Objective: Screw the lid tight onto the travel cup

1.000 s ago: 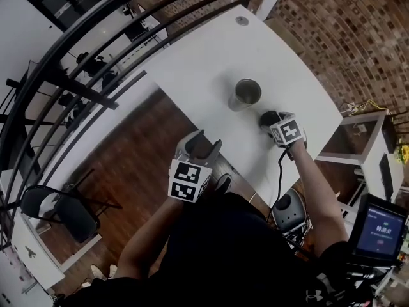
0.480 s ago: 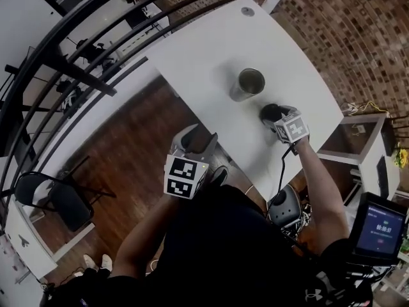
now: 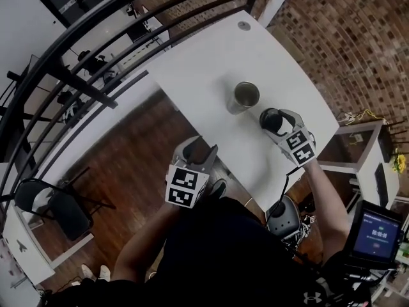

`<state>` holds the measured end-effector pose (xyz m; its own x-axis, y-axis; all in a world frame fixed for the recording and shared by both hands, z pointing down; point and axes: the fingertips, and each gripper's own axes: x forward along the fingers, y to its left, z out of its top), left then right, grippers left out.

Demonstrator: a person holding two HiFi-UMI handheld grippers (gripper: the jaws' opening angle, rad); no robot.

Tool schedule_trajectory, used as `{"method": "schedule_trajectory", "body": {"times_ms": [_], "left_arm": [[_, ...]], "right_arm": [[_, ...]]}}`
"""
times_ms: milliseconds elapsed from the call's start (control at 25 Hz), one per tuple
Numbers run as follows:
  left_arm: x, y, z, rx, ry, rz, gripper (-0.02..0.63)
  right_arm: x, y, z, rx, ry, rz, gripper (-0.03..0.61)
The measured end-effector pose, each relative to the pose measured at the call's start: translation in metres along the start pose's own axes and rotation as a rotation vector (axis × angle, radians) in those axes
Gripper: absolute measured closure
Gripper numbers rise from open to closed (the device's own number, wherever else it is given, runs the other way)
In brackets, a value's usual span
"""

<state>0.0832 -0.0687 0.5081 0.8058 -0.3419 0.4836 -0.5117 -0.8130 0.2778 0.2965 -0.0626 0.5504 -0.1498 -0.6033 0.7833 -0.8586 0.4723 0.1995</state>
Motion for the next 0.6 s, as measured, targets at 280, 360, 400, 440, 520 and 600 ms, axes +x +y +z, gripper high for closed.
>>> {"method": "schedule_trajectory", "body": {"times_ms": [280,360,400,440,520,600], "left_arm": [[-0.006,-0.004,0.013,0.019,-0.062,-0.003,0.419],[-0.006,-0.003,0.018,0.022,-0.074,0.007,0.419],[-0.005,-0.002,0.023,0.028,-0.082,0.015,0.419],[-0.005,-0.002,0.024,0.033,-0.085,0.021,0.419],[-0.007,-0.001,0.016,0.041,-0.081,0.038,0.419],[-0.010,0.003,0.011,0.036,-0.081,0.052,0.419]], "right_arm": [[-0.034,-0.020,0.103,0.050,-0.142,0.186,0.244],[-0.023,-0.029,0.123,0.063,-0.126,0.249,0.244],[-0.016,-0.036,0.134,0.059,-0.109,0.271,0.244],[-0.011,-0.040,0.139,0.055,-0.086,0.287,0.244],[0.000,-0.036,0.138,0.050,-0.037,0.322,0.244],[0.010,-0.030,0.135,0.028,0.010,0.352,0.244]]}}
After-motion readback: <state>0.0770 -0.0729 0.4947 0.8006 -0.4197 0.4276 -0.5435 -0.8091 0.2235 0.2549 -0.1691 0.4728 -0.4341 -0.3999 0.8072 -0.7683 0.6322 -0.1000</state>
